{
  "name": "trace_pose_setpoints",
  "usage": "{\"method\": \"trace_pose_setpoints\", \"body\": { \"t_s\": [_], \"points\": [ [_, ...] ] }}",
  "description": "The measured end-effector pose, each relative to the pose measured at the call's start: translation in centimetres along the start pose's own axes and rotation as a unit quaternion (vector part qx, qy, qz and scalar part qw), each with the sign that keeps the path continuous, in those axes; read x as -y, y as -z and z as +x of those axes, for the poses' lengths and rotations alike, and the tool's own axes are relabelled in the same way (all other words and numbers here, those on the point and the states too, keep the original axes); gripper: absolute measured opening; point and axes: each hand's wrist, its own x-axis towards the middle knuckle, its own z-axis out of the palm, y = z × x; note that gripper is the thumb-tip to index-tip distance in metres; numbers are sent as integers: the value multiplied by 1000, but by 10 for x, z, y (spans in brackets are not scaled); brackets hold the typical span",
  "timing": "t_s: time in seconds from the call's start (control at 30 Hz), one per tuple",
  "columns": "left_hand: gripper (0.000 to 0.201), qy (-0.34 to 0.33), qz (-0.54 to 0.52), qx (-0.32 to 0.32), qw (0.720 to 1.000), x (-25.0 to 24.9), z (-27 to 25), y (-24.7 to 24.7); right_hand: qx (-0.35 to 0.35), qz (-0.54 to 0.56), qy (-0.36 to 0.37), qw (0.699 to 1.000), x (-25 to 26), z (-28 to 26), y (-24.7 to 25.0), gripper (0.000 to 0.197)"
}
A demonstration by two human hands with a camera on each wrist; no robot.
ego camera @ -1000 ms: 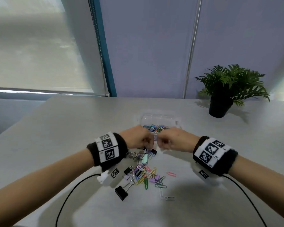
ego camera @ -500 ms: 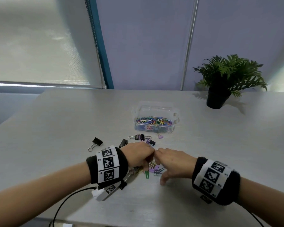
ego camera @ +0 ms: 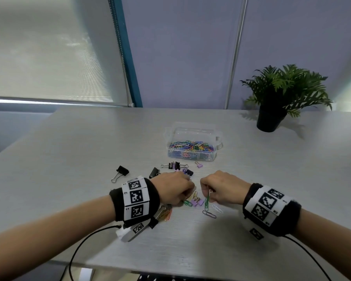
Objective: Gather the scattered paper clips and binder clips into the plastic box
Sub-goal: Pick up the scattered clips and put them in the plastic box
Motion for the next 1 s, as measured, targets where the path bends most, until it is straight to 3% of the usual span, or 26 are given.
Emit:
{"method": "trace_pose_setpoints", "body": {
  "t_s": [0.17, 0.33, 0.47, 0.67, 0.87, 1.0],
  "points": [
    [27, 5, 40, -22, 999, -7, 2, -2, -25, 9, -1, 1000, -5, -3, 2, 19],
    [24, 3, 1, -1, 1000, -7, 1, 0, -51, 82, -40, 995, -22, -4, 15, 15],
    [14, -23, -90, 12, 996, 5, 5, 4, -105, 224, -67, 966, -38, -6, 30, 18],
    [14, 4, -191, -24, 981, 27, 10, 34, -128, 391, -75, 908, -51, -8, 49, 14],
    [10, 64, -287, -96, 951, 65, 31, 74, -169, 443, -70, 878, -51, 16, 71, 15],
    [8, 110, -272, -119, 949, 86, 59, 77, -191, 442, -55, 874, -46, 51, 82, 20]
  ]
}}
